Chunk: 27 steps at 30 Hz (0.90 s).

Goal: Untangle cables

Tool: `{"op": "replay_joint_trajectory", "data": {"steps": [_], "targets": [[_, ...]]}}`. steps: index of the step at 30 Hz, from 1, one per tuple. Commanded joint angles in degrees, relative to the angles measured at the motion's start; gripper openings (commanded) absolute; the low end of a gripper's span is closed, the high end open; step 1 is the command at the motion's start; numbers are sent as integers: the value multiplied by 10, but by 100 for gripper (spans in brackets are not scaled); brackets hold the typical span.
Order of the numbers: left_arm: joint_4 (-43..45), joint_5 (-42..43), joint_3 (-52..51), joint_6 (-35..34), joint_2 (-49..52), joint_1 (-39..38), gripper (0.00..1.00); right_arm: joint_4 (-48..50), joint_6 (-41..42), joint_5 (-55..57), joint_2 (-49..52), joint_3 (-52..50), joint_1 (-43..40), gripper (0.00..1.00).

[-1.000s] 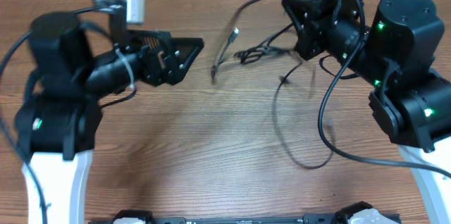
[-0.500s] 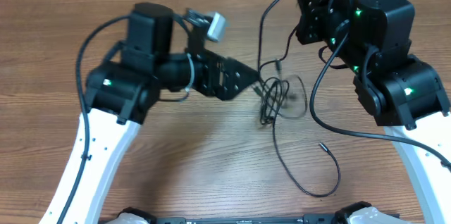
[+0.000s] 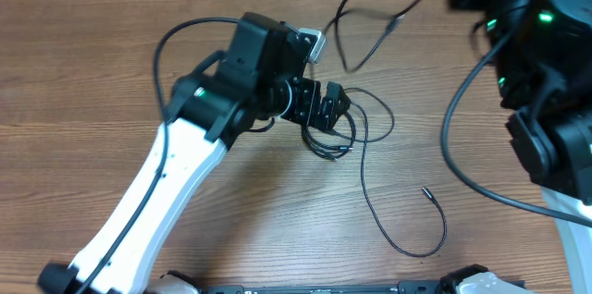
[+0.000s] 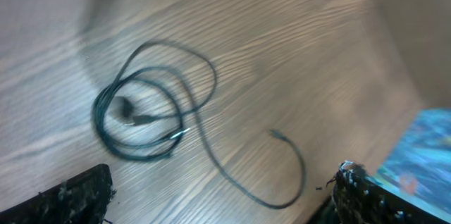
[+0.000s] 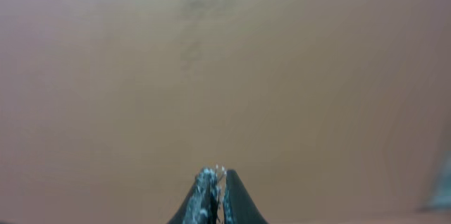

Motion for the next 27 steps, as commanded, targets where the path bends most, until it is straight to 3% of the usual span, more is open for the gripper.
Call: {"op": "replay_joint_trajectory", "data": {"steps": [1, 5, 8, 11, 15, 20, 23, 27], "targets": [[-7, -23, 0, -23, 34, 0, 100, 59, -113, 244, -7, 16, -48, 4], [-7, -9, 0, -32, 61, 0, 100, 108, -145, 267, -3, 16, -177, 4], [-7, -9, 0, -38, 67, 0, 100, 95, -100, 266, 13, 13, -306, 4], [-8, -9, 0, -40, 67, 0, 100, 42, 8, 235, 35, -5, -417, 4], [-42, -9, 0, -66, 67, 0, 100, 2, 35, 147, 85, -45, -536, 4], [-81, -31, 1, -65, 67, 0, 100, -33, 35, 78, 162, -78, -618, 4], [-73, -31, 1, -72, 67, 0, 100, -79, 35, -65, 230, -96, -655, 4], [-62, -31, 0, -98, 67, 0, 99, -122, 35, -162, 301, -97, -671, 4]]}}
